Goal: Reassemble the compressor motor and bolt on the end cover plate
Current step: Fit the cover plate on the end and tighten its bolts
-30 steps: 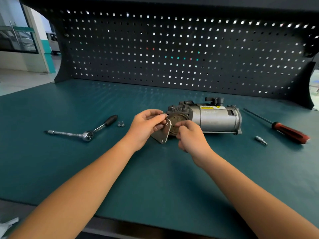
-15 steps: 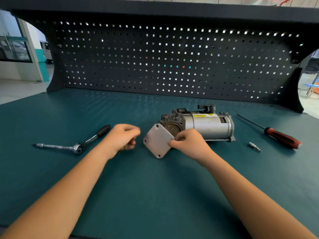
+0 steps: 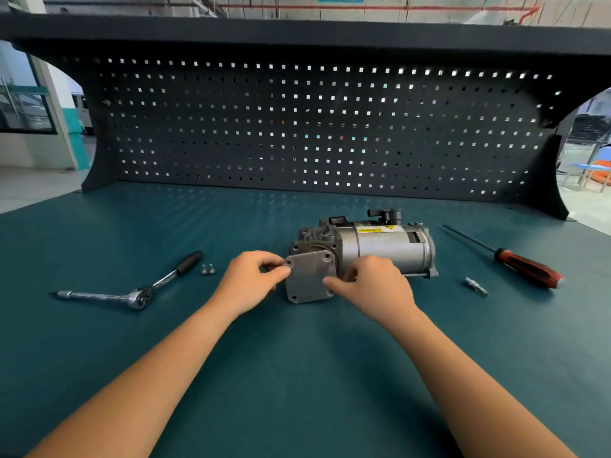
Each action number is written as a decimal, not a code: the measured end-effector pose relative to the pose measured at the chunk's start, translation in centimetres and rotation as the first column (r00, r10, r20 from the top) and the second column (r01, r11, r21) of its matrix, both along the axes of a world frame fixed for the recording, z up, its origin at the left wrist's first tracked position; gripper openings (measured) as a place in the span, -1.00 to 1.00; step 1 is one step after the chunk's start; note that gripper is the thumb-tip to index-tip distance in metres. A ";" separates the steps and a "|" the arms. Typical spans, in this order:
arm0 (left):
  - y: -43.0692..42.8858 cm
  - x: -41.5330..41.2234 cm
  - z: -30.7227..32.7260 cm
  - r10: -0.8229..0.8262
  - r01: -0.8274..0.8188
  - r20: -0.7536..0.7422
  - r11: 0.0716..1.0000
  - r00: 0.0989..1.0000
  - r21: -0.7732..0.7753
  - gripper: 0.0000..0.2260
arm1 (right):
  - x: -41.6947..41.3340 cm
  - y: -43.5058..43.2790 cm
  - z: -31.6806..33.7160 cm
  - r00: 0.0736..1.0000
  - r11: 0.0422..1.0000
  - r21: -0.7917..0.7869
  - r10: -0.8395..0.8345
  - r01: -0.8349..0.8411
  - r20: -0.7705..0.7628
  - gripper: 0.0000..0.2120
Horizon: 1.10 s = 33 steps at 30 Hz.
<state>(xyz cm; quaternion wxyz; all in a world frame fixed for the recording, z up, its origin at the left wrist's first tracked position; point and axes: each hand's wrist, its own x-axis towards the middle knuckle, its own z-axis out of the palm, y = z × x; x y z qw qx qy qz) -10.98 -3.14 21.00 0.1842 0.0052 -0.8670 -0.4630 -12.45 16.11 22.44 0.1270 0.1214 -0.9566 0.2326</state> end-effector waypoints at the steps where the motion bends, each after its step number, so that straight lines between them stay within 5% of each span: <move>1: 0.3 0.0 0.0 0.025 -0.026 -0.036 0.999 0.999 -0.042 -0.96 | -0.1 0.0 0.0 0.998 0.999 -0.009 -0.033 0.033 -0.049 -0.60; 7: 1.2 0.1 -0.2 0.107 -0.131 -0.141 0.977 0.984 -0.171 -0.94 | -1.3 -0.1 -1.1 0.993 0.993 -0.115 0.004 -0.018 -0.116 -0.34; 14: 1.3 -0.1 -0.1 0.164 -0.220 -0.180 0.907 0.970 -0.359 -0.80 | -2.0 -0.5 -2.2 0.985 0.999 -0.041 0.028 -0.036 -0.169 -0.35; 26: -0.1 -2.1 0.2 0.118 -0.139 -0.085 0.941 0.989 -0.308 -0.83 | -3.2 -2.1 -2.0 0.965 0.990 0.117 -0.042 0.074 -0.258 -0.24; 33: 0.0 -2.1 -0.3 0.023 -0.047 -0.082 0.953 0.996 -0.300 -0.79 | -3.6 -1.8 -3.0 0.977 0.999 0.031 0.000 0.007 -0.212 -0.27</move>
